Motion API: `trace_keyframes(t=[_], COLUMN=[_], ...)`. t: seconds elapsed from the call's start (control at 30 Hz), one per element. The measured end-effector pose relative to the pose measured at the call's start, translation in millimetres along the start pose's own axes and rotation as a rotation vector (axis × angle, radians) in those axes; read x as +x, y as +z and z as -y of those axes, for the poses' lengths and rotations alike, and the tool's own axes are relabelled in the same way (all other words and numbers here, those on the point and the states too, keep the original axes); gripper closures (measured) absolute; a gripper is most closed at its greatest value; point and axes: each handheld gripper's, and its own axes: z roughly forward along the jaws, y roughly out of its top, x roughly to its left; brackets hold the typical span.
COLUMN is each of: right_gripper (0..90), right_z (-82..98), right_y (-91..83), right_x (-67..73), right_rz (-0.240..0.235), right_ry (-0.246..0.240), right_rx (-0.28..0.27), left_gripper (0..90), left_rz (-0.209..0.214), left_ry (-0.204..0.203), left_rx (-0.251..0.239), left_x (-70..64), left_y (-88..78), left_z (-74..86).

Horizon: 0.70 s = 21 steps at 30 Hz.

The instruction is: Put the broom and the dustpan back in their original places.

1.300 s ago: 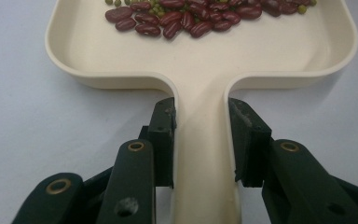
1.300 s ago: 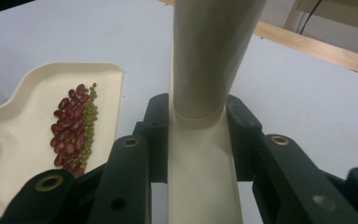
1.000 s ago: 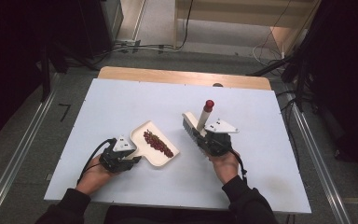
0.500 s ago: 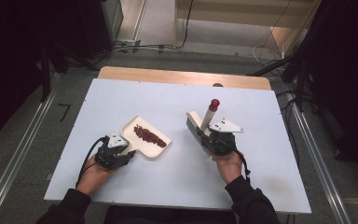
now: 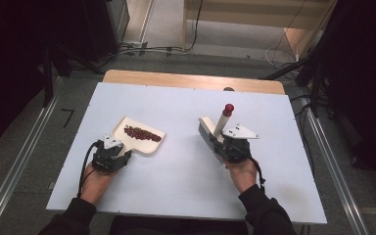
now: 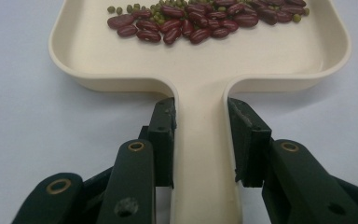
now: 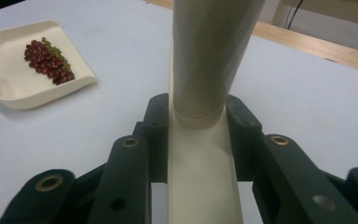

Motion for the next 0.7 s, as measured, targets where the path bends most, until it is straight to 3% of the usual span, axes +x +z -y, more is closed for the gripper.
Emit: trace_keyframes(t=[0.4,0.7], right_gripper=[64.0,64.0], right_z=[1.7,4.7], right_y=[-3.6,-6.9], right_x=[-9.5,-18.9], right_rz=[-0.019,-0.044], right_ry=[0.030,0.053], right_rx=[0.007,0.023], left_gripper=[66.4,66.3], left_rz=[-0.109,-0.151], left_ry=[-0.105,-0.156], left_rx=[-0.007,-0.020], left_x=[6.6,3.6], left_y=[0.8,4.8], left_z=[0.5,-1.6])
